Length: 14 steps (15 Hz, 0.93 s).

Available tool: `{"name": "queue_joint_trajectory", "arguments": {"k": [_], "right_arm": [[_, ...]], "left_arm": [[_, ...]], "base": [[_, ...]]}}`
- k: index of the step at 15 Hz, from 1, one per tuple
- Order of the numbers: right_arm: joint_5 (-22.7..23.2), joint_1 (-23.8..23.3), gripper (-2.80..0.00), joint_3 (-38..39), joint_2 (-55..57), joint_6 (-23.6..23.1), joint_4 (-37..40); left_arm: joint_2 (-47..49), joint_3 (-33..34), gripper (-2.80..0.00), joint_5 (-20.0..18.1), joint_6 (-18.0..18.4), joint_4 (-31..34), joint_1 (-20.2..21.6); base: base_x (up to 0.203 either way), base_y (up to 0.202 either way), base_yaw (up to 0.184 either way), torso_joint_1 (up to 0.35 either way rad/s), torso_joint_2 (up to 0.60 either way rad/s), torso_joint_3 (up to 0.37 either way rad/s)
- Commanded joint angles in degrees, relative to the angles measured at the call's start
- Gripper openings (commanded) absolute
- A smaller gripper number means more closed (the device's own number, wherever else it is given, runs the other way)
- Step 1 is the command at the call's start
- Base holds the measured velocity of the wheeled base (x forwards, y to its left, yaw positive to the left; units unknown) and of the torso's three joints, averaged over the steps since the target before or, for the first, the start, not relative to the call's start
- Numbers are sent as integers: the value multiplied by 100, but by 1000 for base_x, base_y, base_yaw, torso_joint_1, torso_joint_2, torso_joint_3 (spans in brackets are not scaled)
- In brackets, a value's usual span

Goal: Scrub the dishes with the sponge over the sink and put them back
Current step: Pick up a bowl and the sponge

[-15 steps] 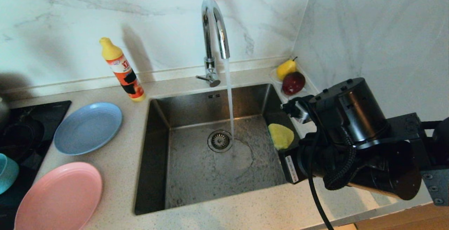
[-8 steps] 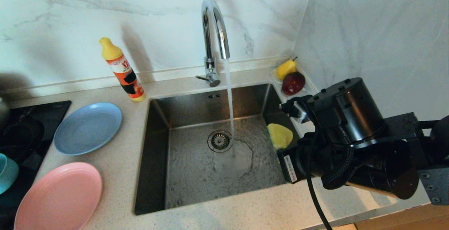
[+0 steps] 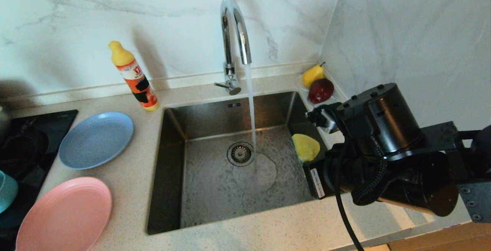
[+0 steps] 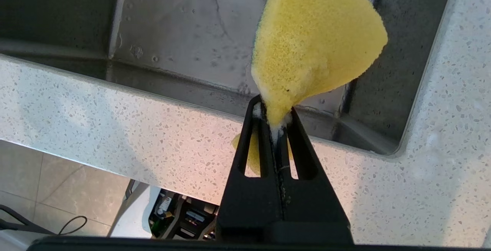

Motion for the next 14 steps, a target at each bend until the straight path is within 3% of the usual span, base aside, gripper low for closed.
{"name": "queue_joint_trajectory", "arguments": {"k": [1,14], "right_arm": [[-10,8,-280,2,-26,10,6],[-1,8,-280,97,-44,27,-3]], "left_arm": [[160,-18,0,-10,-19,19,2],[177,113,0,-27,-10,49,2]], "base": [[0,0,0,0,0,0],[0,0,0,0,0,0]]}}
